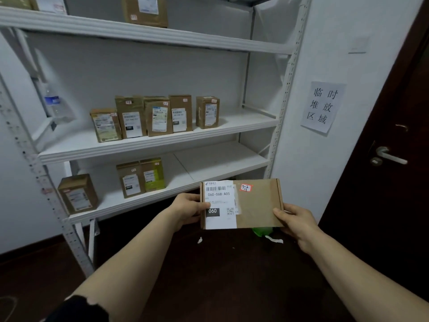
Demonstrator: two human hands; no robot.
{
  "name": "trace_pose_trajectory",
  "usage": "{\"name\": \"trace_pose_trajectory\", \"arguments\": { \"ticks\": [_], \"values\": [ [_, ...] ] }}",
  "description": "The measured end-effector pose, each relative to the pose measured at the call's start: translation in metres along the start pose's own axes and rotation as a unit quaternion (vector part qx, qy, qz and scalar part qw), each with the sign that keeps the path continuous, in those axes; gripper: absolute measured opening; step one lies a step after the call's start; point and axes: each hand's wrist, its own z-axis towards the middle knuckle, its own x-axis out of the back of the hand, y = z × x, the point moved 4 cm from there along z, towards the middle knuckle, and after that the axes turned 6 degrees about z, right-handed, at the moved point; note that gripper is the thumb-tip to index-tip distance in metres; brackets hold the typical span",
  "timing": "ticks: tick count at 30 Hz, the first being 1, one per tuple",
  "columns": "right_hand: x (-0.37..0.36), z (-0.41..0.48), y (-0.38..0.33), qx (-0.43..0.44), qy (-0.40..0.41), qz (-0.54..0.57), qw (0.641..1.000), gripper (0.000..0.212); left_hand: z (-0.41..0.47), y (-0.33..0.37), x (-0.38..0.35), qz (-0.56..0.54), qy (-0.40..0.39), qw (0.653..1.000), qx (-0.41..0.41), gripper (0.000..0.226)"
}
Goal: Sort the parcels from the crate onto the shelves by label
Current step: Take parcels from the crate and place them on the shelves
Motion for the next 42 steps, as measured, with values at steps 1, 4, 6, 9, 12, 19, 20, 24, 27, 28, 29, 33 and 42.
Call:
{"name": "trace_pose_trajectory", "arguments": {
  "ticks": [1, 4, 6, 9, 12, 19, 20, 24, 27, 28, 29, 33, 42],
  "values": [
    [-0.003, 0.0, 0.001, -0.003, -0.005, 0.001, 1.0, 0.042, 0.001, -0.002, 0.002, -0.003, 0.001, 1.0, 0.003, 0.029],
    [-0.011, 0.003, 0.003, -0.007, -0.009, -0.006, 1.0, 0.045, 0.005, -0.007, 0.009, -0.005, 0.003, 1.0, 0.006, 0.029],
    [-0.016, 0.007, 0.005, -0.011, -0.012, -0.011, 1.0, 0.048, 0.007, -0.009, 0.014, -0.003, 0.006, 1.0, 0.006, 0.028],
    [-0.026, 0.011, 0.005, -0.01, -0.019, -0.021, 1.0, 0.044, 0.011, -0.009, 0.021, -0.004, 0.009, 1.0, 0.009, 0.028],
    [-0.038, 0.017, 0.004, -0.009, -0.022, -0.031, 0.999, 0.045, 0.02, -0.011, 0.031, -0.006, 0.011, 1.0, 0.016, 0.03],
    [-0.068, 0.043, 0.0, -0.014, -0.018, -0.032, 0.999, 0.049, 0.045, -0.003, 0.055, -0.023, 0.026, 0.999, 0.028, 0.031],
    [-0.073, 0.048, -0.001, -0.015, -0.018, -0.029, 0.999, 0.049, 0.049, -0.001, 0.058, -0.025, 0.027, 0.999, 0.029, 0.028],
    [-0.094, 0.073, 0.0, -0.025, -0.021, -0.01, 0.999, 0.052, 0.07, 0.007, 0.071, -0.035, 0.044, 0.998, 0.02, 0.015],
    [-0.105, 0.092, -0.001, -0.029, -0.023, -0.011, 0.999, 0.051, 0.091, 0.013, 0.075, -0.034, 0.061, 0.997, 0.016, 0.023],
    [-0.107, 0.1, -0.002, -0.025, -0.027, -0.011, 0.999, 0.048, 0.098, 0.015, 0.075, -0.036, 0.065, 0.997, 0.015, 0.028],
    [-0.109, 0.108, -0.005, -0.019, -0.03, -0.011, 0.999, 0.043, 0.106, 0.019, 0.074, -0.039, 0.069, 0.997, 0.015, 0.032],
    [-0.11, 0.149, -0.015, -0.004, -0.038, -0.006, 0.999, 0.035, 0.137, 0.034, 0.066, -0.047, 0.087, 0.995, 0.013, 0.032],
    [-0.102, 0.276, -0.039, -0.026, -0.101, -0.001, 0.995, 0.028, 0.224, 0.071, 0.03, -0.06, 0.134, 0.989, 0.033, 0.031]
  ]
}}
